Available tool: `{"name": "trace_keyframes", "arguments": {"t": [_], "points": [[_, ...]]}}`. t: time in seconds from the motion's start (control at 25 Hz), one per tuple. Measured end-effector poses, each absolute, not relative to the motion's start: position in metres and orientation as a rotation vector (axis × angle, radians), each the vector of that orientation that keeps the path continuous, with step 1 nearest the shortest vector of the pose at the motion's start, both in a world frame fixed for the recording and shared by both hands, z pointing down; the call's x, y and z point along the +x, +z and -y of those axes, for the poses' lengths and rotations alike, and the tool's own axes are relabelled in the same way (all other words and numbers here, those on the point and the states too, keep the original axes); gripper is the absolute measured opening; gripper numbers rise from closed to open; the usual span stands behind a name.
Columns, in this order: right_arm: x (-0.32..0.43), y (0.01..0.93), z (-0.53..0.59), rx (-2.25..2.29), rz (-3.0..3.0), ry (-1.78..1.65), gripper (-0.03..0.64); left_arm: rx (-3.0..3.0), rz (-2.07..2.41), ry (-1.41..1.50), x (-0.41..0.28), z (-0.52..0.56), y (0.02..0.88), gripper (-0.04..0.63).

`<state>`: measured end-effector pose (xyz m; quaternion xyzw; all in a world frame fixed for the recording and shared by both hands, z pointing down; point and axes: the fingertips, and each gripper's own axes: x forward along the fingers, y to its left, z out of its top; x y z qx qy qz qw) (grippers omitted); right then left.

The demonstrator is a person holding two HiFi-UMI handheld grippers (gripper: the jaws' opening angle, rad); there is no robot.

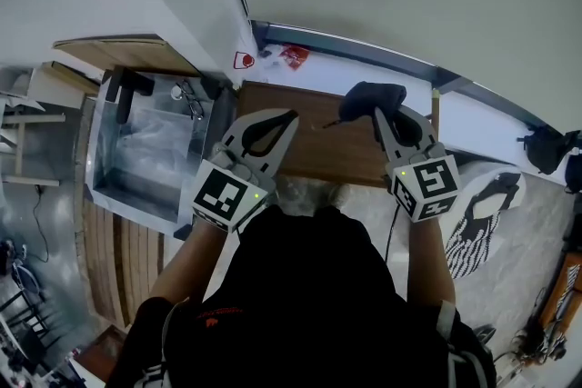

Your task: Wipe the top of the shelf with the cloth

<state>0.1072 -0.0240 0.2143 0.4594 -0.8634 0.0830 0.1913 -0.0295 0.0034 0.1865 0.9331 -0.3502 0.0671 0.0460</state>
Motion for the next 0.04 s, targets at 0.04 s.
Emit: {"name": "trace_keyframes", "arguments": {"t": [0.04], "points": [[0.1082, 0.2141, 0.0244, 1.292, 2.424, 0.234, 0.026, 2.869, 1.064, 0.207, -0.0286, -0.0028, 0.1866, 0.020]]}}
